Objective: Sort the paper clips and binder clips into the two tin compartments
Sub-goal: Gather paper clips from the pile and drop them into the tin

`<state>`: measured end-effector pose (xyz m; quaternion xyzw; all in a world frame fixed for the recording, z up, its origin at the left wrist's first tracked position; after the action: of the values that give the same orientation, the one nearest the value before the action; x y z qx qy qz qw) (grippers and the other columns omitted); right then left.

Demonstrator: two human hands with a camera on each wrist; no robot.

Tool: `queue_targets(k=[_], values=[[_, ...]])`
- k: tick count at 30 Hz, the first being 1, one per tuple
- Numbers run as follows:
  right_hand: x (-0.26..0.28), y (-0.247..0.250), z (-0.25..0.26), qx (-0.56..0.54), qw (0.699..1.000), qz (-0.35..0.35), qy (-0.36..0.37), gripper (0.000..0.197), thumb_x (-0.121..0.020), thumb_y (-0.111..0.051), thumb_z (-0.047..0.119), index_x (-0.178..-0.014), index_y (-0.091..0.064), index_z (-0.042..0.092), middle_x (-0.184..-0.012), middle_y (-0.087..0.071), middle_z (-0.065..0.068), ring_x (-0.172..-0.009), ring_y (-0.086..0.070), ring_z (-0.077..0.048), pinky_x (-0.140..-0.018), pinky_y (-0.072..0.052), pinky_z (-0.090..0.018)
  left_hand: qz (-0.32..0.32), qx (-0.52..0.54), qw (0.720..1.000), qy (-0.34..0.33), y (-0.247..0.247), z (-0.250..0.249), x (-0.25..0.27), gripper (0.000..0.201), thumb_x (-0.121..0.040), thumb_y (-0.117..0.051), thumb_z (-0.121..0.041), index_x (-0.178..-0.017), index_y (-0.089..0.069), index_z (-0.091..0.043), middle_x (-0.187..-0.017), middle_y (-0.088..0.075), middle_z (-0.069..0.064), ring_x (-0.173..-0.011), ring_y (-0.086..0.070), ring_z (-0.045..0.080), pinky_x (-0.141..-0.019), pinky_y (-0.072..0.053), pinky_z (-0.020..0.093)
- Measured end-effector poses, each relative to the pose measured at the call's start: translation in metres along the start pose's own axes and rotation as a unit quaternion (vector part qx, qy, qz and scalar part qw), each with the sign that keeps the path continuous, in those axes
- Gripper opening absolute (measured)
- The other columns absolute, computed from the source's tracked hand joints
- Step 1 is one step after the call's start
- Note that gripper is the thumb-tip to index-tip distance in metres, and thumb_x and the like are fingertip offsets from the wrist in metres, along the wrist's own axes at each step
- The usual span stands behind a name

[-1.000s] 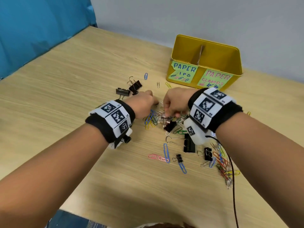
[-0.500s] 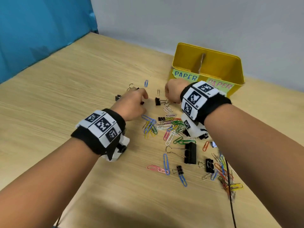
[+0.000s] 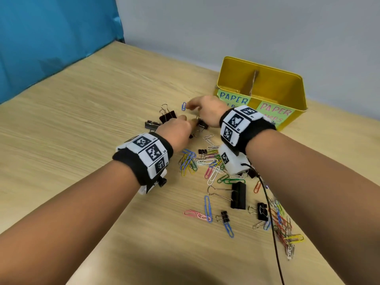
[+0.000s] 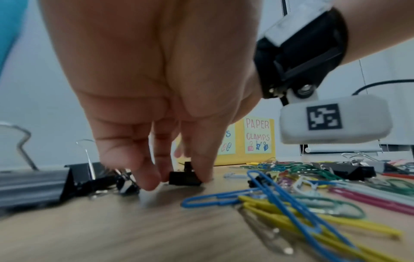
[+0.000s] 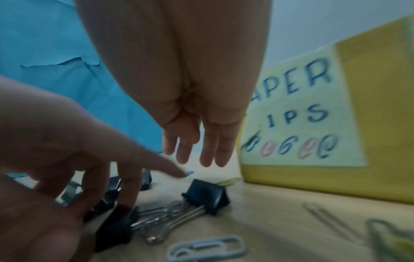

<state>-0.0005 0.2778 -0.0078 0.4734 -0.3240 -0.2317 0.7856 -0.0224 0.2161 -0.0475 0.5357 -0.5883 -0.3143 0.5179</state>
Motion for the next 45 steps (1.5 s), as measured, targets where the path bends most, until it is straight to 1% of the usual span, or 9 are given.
queue_targets(k=[5,13,18,22,29,33,36,40,45], values=[[-0.014,-0.037,0.022,0.137,0.982,0.12,0.051,0.07,-0.09,-0.036,-0.006,-0.151,-0.019,0.024,-0.153,-0.035,-0.008,-0.138,-0.039,-0.027,-0.107,-0.035,-0.031,0.07,-0.072,0.995,-0.008,-0.012,0.004,0.008,0.061,-0.093,-0.035,-0.007,-0.146,-0.025,-0.035,-0.129,-0.041,0.019,-0.117,-0.049,0.039,-0.101,-0.042,0.044],[0.021,-0.03,-0.019,0.161,0.974,0.158,0.011,0.041,-0.1,-0.035,0.016,-0.139,-0.048,0.018,-0.147,-0.046,-0.003,-0.134,-0.045,-0.026,-0.112,-0.034,-0.034,0.139,-0.077,0.987,0.031,-0.001,0.038,0.022,0.048,-0.092,-0.039,-0.005,-0.135,-0.049,-0.023,-0.129,-0.056,0.012,-0.116,-0.053,0.03,-0.089,-0.041,0.029],[0.028,0.004,-0.019,0.112,0.989,0.094,-0.019,0.045,-0.094,-0.037,0.002,-0.133,-0.055,0.015,-0.141,-0.053,-0.005,-0.13,-0.048,-0.024,-0.107,-0.037,-0.032,0.009,-0.04,0.996,0.077,0.031,0.03,-0.001,0.039,-0.088,-0.042,-0.007,-0.123,-0.059,-0.012,-0.125,-0.056,0.018,-0.114,-0.056,0.036,-0.096,-0.048,0.041],[0.027,-0.021,-0.022,0.167,0.978,0.124,-0.022,0.038,-0.097,-0.036,0.015,-0.132,-0.052,0.009,-0.134,-0.056,-0.013,-0.121,-0.055,-0.03,-0.094,-0.044,-0.032,-0.031,-0.012,0.999,0.041,0.045,-0.006,-0.033,0.049,-0.09,-0.042,-0.005,-0.138,-0.043,-0.014,-0.14,-0.039,0.017,-0.128,-0.044,0.035,-0.107,-0.038,0.045],[0.077,-0.028,-0.044,0.107,0.973,0.203,-0.016,0.054,-0.091,-0.034,-0.003,-0.137,-0.05,0.02,-0.144,-0.05,0.0,-0.127,-0.049,-0.021,-0.106,-0.04,-0.032,0.15,-0.216,0.962,0.073,0.0,-0.02,-0.029,0.039,-0.092,-0.036,-0.004,-0.128,-0.051,-0.003,-0.137,-0.051,0.014,-0.129,-0.046,0.034,-0.112,-0.001,0.066],[0.089,0.002,-0.065,0.048,0.993,0.099,-0.039,0.025,-0.089,-0.053,0.011,-0.108,-0.067,0.019,-0.098,-0.069,0.001,-0.089,-0.058,-0.016,-0.078,-0.043,-0.024,0.143,-0.173,0.973,-0.057,-0.022,-0.046,0.006,0.039,-0.09,-0.039,-0.003,-0.126,-0.054,-0.008,-0.128,-0.053,0.009,-0.122,-0.05,0.031,-0.112,-0.019,0.059],[0.113,-0.021,-0.068,0.045,0.98,0.179,-0.072,0.023,-0.082,-0.067,0.029,-0.098,-0.066,0.013,-0.066,-0.06,0.004,-0.06,-0.057,-0.013,-0.053,-0.046,-0.023,0.106,-0.063,0.989,-0.088,-0.024,-0.047,0.022,0.049,-0.089,-0.044,-0.004,-0.136,-0.046,-0.016,-0.131,-0.047,0.012,-0.118,-0.051,0.031,-0.101,-0.044,0.046],[0.135,-0.053,-0.059,0.124,0.967,0.206,-0.08,0.038,-0.081,-0.069,0.032,-0.103,-0.064,0.001,-0.082,-0.059,-0.007,-0.054,-0.049,-0.015,-0.047,-0.04,-0.024,0.088,-0.005,0.994,-0.066,-0.024,-0.054,0.03,0.052,-0.088,-0.058,-0.021,-0.138,-0.043,-0.021,-0.128,-0.045,0.012,-0.119,-0.048,0.029,-0.099,-0.044,0.038],[0.148,-0.052,-0.057,0.136,0.977,0.151,-0.07,0.033,-0.081,-0.069,0.019,-0.108,-0.061,0.003,-0.103,-0.062,-0.011,-0.084,-0.05,-0.024,-0.064,-0.042,-0.028,-0.009,0.021,0.999,-0.034,-0.008,-0.045,0.023,0.03,-0.089,-0.047,-0.001,-0.109,-0.066,-0.011,-0.118,-0.063,0.012,-0.106,-0.06,0.027,-0.089,-0.046,0.031]])
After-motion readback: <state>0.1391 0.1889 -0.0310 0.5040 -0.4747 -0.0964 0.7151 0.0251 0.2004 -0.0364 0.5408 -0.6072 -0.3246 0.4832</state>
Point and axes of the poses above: each hand's wrist, its own x-axis away from the middle knuckle, its own y-axis out of the back of the hand, z = x × y, the point moved 10 cm from there along -x, towards the middle knuckle
